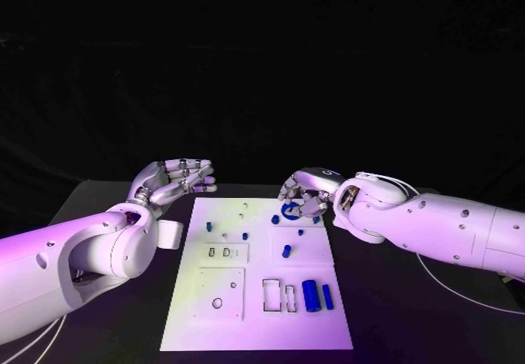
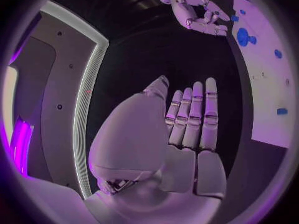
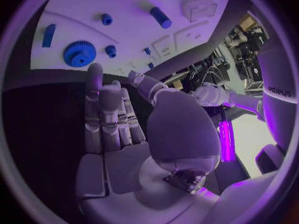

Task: Assemble the parts on the task board

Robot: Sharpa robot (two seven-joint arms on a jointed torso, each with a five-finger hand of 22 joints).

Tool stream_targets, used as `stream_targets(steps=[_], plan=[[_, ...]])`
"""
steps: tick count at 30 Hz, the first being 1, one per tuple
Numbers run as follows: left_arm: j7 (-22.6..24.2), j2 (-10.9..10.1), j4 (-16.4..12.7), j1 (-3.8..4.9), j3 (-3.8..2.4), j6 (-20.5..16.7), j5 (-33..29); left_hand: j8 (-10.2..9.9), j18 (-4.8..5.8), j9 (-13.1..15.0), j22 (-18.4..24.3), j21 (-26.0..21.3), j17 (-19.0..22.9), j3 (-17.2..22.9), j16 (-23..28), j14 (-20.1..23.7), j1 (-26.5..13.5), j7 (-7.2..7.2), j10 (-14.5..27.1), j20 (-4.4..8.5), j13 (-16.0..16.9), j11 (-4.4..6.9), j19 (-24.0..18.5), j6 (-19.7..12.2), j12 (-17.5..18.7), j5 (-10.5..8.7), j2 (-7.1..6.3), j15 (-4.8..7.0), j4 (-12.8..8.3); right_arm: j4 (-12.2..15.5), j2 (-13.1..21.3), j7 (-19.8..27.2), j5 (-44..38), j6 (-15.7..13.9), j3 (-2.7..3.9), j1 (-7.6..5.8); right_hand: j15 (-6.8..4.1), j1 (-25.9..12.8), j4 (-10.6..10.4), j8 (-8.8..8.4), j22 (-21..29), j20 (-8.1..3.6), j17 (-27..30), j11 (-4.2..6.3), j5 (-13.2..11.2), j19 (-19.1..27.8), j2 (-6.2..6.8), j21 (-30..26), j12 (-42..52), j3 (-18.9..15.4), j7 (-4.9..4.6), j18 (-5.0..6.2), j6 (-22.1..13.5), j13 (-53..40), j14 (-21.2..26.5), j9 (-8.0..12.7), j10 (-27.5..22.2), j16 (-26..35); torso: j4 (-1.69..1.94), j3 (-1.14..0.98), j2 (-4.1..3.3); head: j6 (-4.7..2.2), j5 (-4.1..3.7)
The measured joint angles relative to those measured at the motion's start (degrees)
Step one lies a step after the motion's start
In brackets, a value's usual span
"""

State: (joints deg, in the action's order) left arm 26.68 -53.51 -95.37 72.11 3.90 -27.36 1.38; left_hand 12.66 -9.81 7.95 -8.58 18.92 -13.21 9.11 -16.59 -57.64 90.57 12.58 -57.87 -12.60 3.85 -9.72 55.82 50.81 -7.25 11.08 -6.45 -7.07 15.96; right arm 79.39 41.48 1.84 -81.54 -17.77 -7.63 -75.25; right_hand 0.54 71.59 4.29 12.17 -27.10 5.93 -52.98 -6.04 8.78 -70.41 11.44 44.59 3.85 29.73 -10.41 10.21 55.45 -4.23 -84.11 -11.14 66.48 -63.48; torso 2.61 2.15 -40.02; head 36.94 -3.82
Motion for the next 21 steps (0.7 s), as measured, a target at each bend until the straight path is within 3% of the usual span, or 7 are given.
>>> stream_targets(steps=[2,4,7,8,21], plan=[[-0.1,-0.3,-0.5,0.13,-0.03,0.2,0.0,0.0,0.01,0.0,-0.1,0.3,0.0,0.0,0.0,0.0,0.0,0.0,0.0,0.13,0.0,0.0,0.1,0.0,0.0,0.0,0.0,0.0,0.0,-0.1,-0.4,-0.9,-2.1,0.2,0.0,-0.02,0.08,0.1,-0.1,0.0,-6.6,0.33,-7.7,-0.11,0.0,-1.7,0.13,5.6,0.0,-0.1,-0.01,-0.92,0.0,0.0,0.1,-0.3,-0.9,-7.1,0.14,0.11,-0.37,-0.09,-0.14],[-0.2,-0.6,-1.0,0.28,-0.06,0.4,0.0,0.0,0.01,0.0,-0.1,0.4,-0.1,0.0,0.0,0.0,0.0,0.0,0.0,0.19,0.0,0.0,0.2,0.0,0.0,0.0,0.0,0.0,0.0,-0.3,-0.9,-1.8,-4.1,0.5,0.0,-0.05,0.08,-0.1,-0.3,0.0,-11.7,0.53,-10.5,-0.3,0.0,-3.3,0.35,9.7,0.0,-0.3,-0.01,-1.81,0.0,-0.1,0.1,-0.4,-1.1,-9.8,0.28,0.22,-0.69,-0.18,-0.25],[-0.4,-0.8,-1.3,0.4,-0.08,0.6,0.0,0.0,0.01,0.0,-0.1,0.4,-0.1,0.0,0.0,0.0,0.1,0.0,0.0,0.19,0.0,0.0,0.2,0.0,0.2,0.0,-0.14,0.0,0.0,-0.6,-1.3,-2.8,-6.3,0.7,0.0,-0.06,0.48,0.1,-0.6,0.0,-18.6,0.64,-14.0,-0.52,0.0,-5.2,0.6,15.1,0.0,-0.3,-0.02,-2.06,0.0,-0.2,0.1,-0.6,-1.9,-12.9,0.5,0.37,-1.13,-0.25,-0.49],[-0.4,-0.9,-1.4,0.44,-0.08,0.6,0.0,0.0,0.01,0.0,-0.1,0.4,-0.1,0.0,0.0,0.0,0.2,0.0,0.0,0.19,0.0,0.0,0.2,0.0,0.3,0.0,-0.2,0.0,0.0,-0.8,-1.5,-3.1,-6.9,0.8,0.0,-0.06,0.48,0.2,-0.7,0.0,-19.2,0.64,-14.2,-0.51,0.0,-5.2,0.6,15.6,0.0,-0.4,-0.02,-2.66,0.0,-0.2,0.1,-0.6,-1.9,-13.2,0.61,0.43,-1.3,-0.27,-0.62],[-0.9,-0.9,-1.8,0.71,-0.1,1.5,-0.1,0.0,0.04,-0.1,-0.2,0.7,-0.2,0.1,0.2,0.0,0.2,0.0,0.0,0.29,-0.1,0.0,0.5,0.0,0.6,0.0,-0.19,0.0,-0.1,-1.8,-3.0,-5.2,-11.6,2.3,0.01,-0.05,0.69,0.1,-1.1,0.0,-24.2,0.97,-16.4,-0.72,0.2,-5.3,0.6,19.4,0.0,-0.7,-0.21,-2.68,-0.2,-0.5,0.3,-1.0,-2.5,-15.5,1.36,1.15,-2.29,-0.12,-1.18]])
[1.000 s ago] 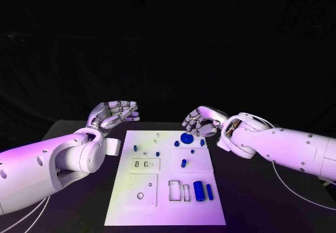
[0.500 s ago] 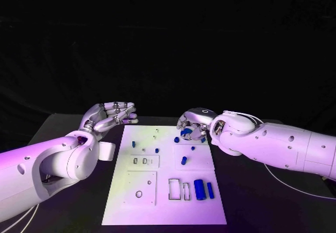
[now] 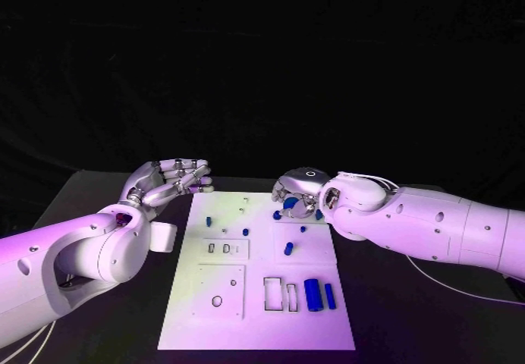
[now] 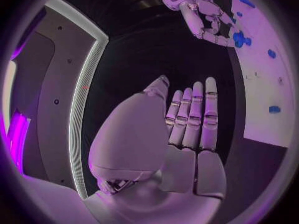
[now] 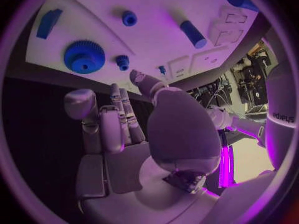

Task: Assemble the parts on the task board

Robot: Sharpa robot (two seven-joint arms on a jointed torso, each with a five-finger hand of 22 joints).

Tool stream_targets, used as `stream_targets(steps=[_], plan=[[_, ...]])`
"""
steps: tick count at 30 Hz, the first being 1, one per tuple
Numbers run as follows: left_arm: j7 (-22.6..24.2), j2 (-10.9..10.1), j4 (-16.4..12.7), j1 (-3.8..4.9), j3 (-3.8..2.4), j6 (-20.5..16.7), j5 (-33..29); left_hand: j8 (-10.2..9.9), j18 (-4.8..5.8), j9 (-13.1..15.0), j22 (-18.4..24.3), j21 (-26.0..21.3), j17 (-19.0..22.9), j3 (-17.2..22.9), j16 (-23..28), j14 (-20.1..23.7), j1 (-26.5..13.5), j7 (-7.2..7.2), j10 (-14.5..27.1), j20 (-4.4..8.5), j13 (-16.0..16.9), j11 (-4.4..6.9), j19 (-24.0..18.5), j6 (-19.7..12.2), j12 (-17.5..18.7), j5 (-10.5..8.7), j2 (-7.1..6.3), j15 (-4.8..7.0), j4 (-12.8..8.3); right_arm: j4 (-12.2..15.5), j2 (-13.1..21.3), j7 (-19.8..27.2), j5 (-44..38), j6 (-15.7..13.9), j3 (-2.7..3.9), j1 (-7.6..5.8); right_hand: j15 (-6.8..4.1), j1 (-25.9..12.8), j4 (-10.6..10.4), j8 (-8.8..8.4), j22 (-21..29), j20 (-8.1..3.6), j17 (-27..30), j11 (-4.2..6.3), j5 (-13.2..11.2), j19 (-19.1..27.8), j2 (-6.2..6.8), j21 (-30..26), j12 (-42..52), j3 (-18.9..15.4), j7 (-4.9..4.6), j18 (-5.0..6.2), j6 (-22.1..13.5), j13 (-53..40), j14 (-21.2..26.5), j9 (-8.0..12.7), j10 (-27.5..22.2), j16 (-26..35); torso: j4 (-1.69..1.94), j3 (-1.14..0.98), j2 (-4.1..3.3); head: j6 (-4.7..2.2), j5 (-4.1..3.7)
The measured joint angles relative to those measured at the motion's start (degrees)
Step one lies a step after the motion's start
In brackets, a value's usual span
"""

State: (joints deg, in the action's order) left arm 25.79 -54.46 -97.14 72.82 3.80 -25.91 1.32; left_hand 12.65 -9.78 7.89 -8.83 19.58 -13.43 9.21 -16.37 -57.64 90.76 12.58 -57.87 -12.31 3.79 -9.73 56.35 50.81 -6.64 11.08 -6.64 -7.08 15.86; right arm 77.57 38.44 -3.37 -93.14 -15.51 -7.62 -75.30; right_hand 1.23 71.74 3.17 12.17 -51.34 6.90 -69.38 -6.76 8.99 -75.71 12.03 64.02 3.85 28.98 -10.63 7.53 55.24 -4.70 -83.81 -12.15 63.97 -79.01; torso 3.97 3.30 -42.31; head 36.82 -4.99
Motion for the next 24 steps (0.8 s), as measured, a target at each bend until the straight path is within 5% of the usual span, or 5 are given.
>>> stream_targets(steps=[24], plan=[[-0.5,-0.2,0.0,0.57,-0.02,0.7,0.0,0.0,0.01,-0.1,0.0,0.0,0.0,0.0,0.0,0.0,0.0,0.0,0.0,-0.08,0.0,0.0,0.1,0.0,0.0,0.0,0.0,0.0,-0.1,-1.8,-1.4,-0.6,-2.1,3.8,-0.07,0.43,0.0,0.5,-1.0,0.44,-6.7,-0.04,-2.5,0.81,0.4,-1.3,-0.56,5.0,0.0,2.3,0.75,-0.63,1.6,-0.6,0.0,-0.9,2.3,-2.2,0.66,0.51,-0.99,-0.07,-0.16]])
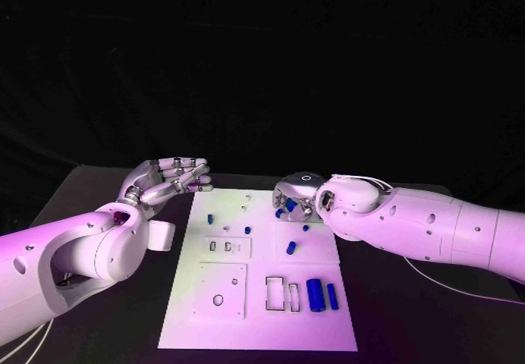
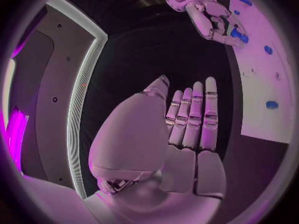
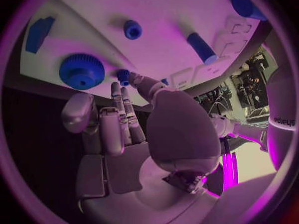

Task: Assemble the parts on the task board

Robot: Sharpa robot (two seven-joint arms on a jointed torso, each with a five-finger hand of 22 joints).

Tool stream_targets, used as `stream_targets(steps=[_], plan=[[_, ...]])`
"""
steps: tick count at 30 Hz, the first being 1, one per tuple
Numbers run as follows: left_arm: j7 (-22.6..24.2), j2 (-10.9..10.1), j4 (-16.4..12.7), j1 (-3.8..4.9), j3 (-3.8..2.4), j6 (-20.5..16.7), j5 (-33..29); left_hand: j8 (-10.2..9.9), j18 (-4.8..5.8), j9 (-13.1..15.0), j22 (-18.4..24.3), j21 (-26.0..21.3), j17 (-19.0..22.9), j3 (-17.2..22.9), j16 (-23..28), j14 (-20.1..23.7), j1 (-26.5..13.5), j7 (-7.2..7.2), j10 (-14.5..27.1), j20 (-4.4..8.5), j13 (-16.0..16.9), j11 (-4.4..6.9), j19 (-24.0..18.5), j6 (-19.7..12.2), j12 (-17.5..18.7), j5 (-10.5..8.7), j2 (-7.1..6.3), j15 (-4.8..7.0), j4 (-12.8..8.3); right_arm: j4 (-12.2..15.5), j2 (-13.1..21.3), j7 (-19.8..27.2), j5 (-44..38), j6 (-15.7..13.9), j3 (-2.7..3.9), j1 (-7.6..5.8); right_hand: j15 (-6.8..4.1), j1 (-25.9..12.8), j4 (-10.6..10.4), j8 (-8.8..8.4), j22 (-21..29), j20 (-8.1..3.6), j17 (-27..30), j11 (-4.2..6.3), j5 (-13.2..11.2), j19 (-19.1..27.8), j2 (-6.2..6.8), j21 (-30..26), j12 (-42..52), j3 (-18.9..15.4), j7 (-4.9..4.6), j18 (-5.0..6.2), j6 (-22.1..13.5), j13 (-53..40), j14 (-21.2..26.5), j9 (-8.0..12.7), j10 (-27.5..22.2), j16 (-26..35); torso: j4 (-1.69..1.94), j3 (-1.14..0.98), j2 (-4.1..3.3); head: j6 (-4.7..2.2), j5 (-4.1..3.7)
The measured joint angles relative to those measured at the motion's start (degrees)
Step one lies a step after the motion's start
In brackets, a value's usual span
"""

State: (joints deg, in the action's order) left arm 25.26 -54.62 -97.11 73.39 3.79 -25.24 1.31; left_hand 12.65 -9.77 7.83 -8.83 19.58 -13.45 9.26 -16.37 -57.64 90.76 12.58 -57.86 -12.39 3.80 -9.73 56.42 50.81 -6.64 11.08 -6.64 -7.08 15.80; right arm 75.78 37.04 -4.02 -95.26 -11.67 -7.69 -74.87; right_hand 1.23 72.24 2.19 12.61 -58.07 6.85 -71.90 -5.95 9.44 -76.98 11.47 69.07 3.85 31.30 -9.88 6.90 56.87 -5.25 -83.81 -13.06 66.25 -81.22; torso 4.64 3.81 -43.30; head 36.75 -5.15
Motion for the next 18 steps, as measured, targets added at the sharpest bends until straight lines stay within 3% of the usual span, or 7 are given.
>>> stream_targets(steps=[2,3,18], plan=[[0.0,0.0,0.0,0.01,0.0,0.0,0.0,0.0,0.0,0.0,0.0,0.0,0.0,0.0,0.0,0.0,0.0,0.0,0.0,0.0,0.0,0.0,0.0,0.0,0.0,0.0,0.0,0.0,0.0,0.0,0.0,0.0,-0.1,0.1,0.0,0.01,0.0,0.0,0.0,0.0,-0.8,-0.18,0.0,0.0,0.0,-0.2,0.0,0.5,0.0,0.2,0.04,-0.05,0.0,0.0,0.0,0.0,0.0,-0.2,0.03,0.03,-0.07,-0.05,-0.04],[0.0,0.0,0.0,0.01,0.0,0.0,0.0,0.0,0.0,0.0,0.0,0.0,0.0,0.0,0.0,0.0,0.0,0.0,0.0,0.0,0.0,0.0,0.0,0.0,0.0,0.0,0.0,0.0,0.0,0.0,0.0,0.0,-0.1,0.2,0.0,0.02,0.0,0.0,0.0,0.0,-1.1,-0.19,-0.2,0.1,0.0,-0.2,0.0,0.7,0.0,0.6,0.22,-0.71,0.2,-0.1,0.0,-0.2,0.5,-0.2,0.04,0.04,-0.1,-0.07,-0.07],[-0.2,0.0,0.1,0.04,0.0,0.1,0.0,0.0,0.01,0.0,0.0,0.0,-0.1,0.2,0.0,0.0,0.0,0.0,0.0,0.0,0.0,0.0,0.0,0.0,0.0,0.0,0.0,0.0,0.2,0.1,0.0,0.0,-0.2,-0.6,0.0,0.08,-0.63,0.6,-0.9,2.03,-4.9,-0.8,-1.3,1.36,-1.2,-0.8,-1.68,3.4,0.2,3.8,1.5,-0.74,2.3,-0.9,-0.2,-1.8,4.2,-1.4,0.34,0.3,-0.48,-0.09,-0.36]])
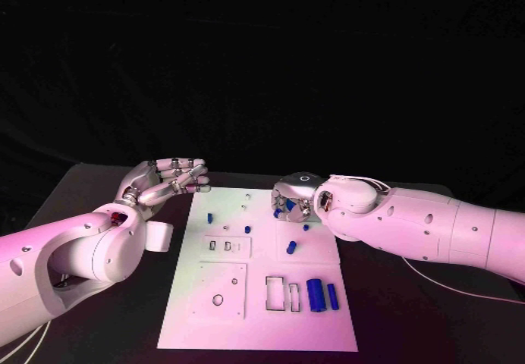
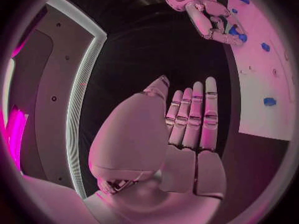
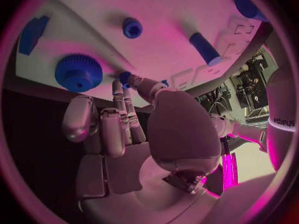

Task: Assemble the parts on the task board

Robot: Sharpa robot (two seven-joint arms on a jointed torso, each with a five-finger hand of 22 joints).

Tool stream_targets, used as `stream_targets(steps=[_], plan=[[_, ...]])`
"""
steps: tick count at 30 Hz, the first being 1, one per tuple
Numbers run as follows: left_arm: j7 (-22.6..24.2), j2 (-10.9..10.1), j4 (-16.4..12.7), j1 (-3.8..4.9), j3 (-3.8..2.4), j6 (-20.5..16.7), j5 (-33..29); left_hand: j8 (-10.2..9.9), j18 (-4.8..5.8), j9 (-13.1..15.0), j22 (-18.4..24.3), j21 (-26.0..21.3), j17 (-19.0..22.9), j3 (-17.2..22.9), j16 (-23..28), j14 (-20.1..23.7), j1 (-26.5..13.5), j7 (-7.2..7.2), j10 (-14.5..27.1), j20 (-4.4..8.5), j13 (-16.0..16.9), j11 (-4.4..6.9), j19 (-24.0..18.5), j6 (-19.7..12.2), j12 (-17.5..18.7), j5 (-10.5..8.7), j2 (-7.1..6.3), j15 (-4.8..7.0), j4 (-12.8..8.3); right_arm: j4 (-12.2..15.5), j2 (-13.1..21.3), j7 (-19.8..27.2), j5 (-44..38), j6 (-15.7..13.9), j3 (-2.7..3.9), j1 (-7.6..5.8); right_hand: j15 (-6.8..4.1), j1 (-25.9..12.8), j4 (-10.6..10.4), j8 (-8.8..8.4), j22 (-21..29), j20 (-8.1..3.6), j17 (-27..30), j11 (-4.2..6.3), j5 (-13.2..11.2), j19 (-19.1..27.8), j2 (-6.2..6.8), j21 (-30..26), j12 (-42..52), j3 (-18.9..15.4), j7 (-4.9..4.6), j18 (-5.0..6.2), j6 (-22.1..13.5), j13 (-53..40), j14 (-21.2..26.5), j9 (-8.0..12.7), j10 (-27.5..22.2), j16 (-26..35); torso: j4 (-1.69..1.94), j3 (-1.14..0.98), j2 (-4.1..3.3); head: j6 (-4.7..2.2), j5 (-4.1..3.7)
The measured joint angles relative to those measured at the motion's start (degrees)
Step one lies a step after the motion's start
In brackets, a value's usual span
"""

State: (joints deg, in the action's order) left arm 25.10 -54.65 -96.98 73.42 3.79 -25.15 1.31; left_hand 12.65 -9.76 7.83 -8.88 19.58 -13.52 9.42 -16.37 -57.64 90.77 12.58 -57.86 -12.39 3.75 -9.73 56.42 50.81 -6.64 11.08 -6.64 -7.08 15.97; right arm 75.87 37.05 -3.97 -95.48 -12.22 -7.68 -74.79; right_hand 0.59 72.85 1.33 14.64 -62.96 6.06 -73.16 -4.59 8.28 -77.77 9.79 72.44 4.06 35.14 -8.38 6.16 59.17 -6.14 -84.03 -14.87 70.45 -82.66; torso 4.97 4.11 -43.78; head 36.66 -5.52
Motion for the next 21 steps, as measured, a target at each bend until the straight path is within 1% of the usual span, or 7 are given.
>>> stream_targets(steps=[1,3,4,5,6,14,21], plan=[[0.0,0.0,0.0,0.0,0.0,0.0,0.0,0.0,0.0,0.0,0.0,0.0,0.0,0.0,0.0,0.0,0.0,0.0,0.0,0.0,0.0,0.0,0.0,0.0,0.0,0.0,0.0,0.0,0.0,0.0,0.0,0.0,0.0,-0.2,0.0,0.02,-0.34,0.3,0.0,0.17,-0.2,0.0,0.0,0.18,-0.2,0.0,-0.29,0.1,0.0,0.2,0.09,0.0,0.1,-0.3,0.1,-0.1,0.4,0.0,0.03,0.02,-0.02,0.01,-0.01],[0.0,0.0,0.0,0.0,0.0,0.0,0.0,0.0,0.0,0.0,0.0,0.0,0.0,0.0,0.0,0.0,0.0,0.0,0.0,0.0,0.0,0.0,0.0,0.0,0.0,0.0,0.0,0.0,0.0,0.0,0.0,-0.2,0.0,-1.0,0.0,0.04,-0.42,0.5,0.1,0.66,-0.8,-0.22,-0.3,0.43,-1.3,-0.2,-0.68,0.7,0.2,0.9,0.24,0.0,0.7,-0.4,0.0,-0.5,1.2,-0.3,0.05,0.03,-0.05,0.04,-0.02],[0.0,0.0,0.0,0.0,0.0,0.0,0.0,0.0,0.0,0.0,0.0,0.0,0.0,0.0,0.0,0.0,0.0,0.0,0.0,0.0,0.0,0.0,0.0,0.0,0.0,0.0,0.0,0.0,0.0,0.0,0.1,-0.3,-0.1,-1.4,0.0,0.05,-0.42,0.5,0.1,0.87,-1.0,-0.22,-0.3,0.54,-1.3,-0.2,-0.7,0.7,0.2,1.0,0.36,0.01,0.8,-0.5,0.0,-0.7,1.3,-0.3,0.05,0.07,-0.07,0.05,-0.02],[0.0,0.0,0.1,0.0,0.0,0.0,0.0,0.0,0.0,0.0,0.0,0.0,0.0,0.0,0.0,0.0,0.0,0.0,0.0,0.0,0.0,0.0,0.0,0.0,0.0,0.0,0.0,0.0,0.0,0.1,0.1,-0.5,-0.1,-1.9,0.0,0.07,-0.79,0.7,0.1,1.09,-1.5,-0.42,-0.4,0.53,-1.3,-0.4,-0.98,1.1,0.2,1.2,0.43,0.0,0.8,-0.6,0.0,-1.0,1.7,-0.3,0.07,0.07,-0.08,0.05,0.01],[0.0,0.0,0.1,0.0,0.0,0.0,0.0,0.0,0.0,0.0,0.0,0.0,0.0,0.0,0.0,0.0,0.0,0.0,0.0,0.0,0.0,0.0,0.0,0.0,0.0,0.0,0.0,0.0,0.0,0.3,0.2,-0.8,-0.3,-2.7,0.0,0.09,-0.82,0.7,0.2,1.31,-2.0,-0.53,-0.5,0.64,-1.2,-0.5,-0.99,1.5,0.2,1.4,0.51,-0.58,0.9,-0.8,0.0,-1.3,2.0,-0.3,0.09,0.07,-0.09,0.05,0.02],[-0.1,0.0,0.3,0.01,0.0,0.1,0.0,0.0,0.0,0.0,0.0,0.0,0.0,0.0,0.0,0.0,0.0,0.0,0.0,0.0,0.0,0.0,0.0,0.0,0.0,0.0,0.0,0.0,0.0,1.8,0.0,-2.4,-1.0,-8.2,0.11,0.18,-0.82,0.7,0.5,1.77,-2.8,-0.53,-0.6,0.7,0.8,-0.5,-1.13,1.8,0.2,1.7,0.57,-0.67,1.0,-1.3,0.0,-1.4,2.1,-0.6,0.22,0.17,-0.13,-0.38,0.24],[-0.2,0.2,0.5,0.01,0.0,0.3,0.0,0.0,0.01,0.0,0.0,0.2,0.0,0.0,0.0,0.0,0.0,0.0,0.0,0.0,0.0,0.0,0.0,0.0,0.3,0.0,0.0,0.0,0.0,0.2,-2.3,-3.1,-1.0,-12.7,0.29,0.18,-0.82,0.7,0.7,1.77,-2.9,-0.52,-0.6,0.69,1.3,-0.5,-1.12,1.8,0.0,1.9,0.31,-0.67,0.7,-1.4,0.0,-1.8,2.1,-0.6,0.37,0.24,-0.28,-0.75,0.49]])
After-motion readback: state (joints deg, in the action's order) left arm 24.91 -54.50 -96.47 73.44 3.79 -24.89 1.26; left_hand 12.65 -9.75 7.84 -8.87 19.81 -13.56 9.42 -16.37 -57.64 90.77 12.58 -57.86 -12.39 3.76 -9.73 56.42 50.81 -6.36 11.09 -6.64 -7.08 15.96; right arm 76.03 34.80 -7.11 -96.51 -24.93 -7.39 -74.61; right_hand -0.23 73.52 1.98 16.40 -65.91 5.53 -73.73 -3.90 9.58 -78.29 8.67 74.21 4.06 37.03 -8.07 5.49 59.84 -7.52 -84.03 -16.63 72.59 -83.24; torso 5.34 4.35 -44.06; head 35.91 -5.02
